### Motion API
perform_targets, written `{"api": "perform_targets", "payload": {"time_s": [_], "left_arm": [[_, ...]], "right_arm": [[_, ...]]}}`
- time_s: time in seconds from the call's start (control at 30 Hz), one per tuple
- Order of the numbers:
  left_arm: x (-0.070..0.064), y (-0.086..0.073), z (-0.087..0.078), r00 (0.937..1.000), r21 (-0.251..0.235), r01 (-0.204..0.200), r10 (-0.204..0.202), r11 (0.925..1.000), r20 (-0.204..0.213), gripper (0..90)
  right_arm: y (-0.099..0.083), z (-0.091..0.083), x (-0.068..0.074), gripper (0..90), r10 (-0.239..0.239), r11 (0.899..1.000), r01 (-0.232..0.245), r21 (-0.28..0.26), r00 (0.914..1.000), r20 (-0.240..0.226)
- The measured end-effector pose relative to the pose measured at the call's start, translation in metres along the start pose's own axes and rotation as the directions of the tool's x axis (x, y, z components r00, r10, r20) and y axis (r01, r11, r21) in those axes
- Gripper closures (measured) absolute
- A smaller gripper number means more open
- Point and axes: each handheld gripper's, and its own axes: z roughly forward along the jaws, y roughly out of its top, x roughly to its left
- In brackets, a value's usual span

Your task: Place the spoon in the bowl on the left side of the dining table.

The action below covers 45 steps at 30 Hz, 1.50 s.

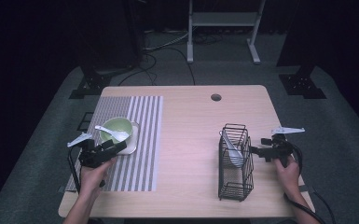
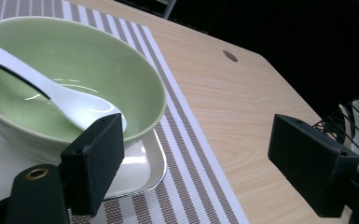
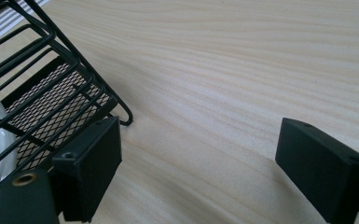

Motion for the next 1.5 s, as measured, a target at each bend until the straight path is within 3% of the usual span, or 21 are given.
{"api": "perform_targets", "payload": {"time_s": [0.13,0.77,1.1,1.5], "left_arm": [[-0.003,-0.001,0.003,0.9999,0.009,0.006,-0.006,0.9999,0.011,14.7],[-0.035,-0.009,0.018,0.9955,0.065,-0.070,0.066,0.9954,0.069,10.1],[-0.045,-0.019,0.026,0.9901,0.104,-0.113,0.104,0.9881,0.095,10.1],[-0.048,-0.032,0.030,0.9874,0.137,-0.133,0.119,0.9816,0.105,9.1]], "right_arm": [[0.000,0.000,0.000,13.2,0.002,1.000,-0.002,0.000,1.0000,0.000],[0.000,0.000,0.000,13.2,0.002,1.000,-0.002,0.001,1.0000,-0.002],[0.000,0.000,0.000,13.2,0.000,1.000,0.000,0.003,1.0000,-0.003],[0.000,0.000,0.000,13.2,-0.002,1.000,0.002,0.002,1.0000,-0.006]]}}
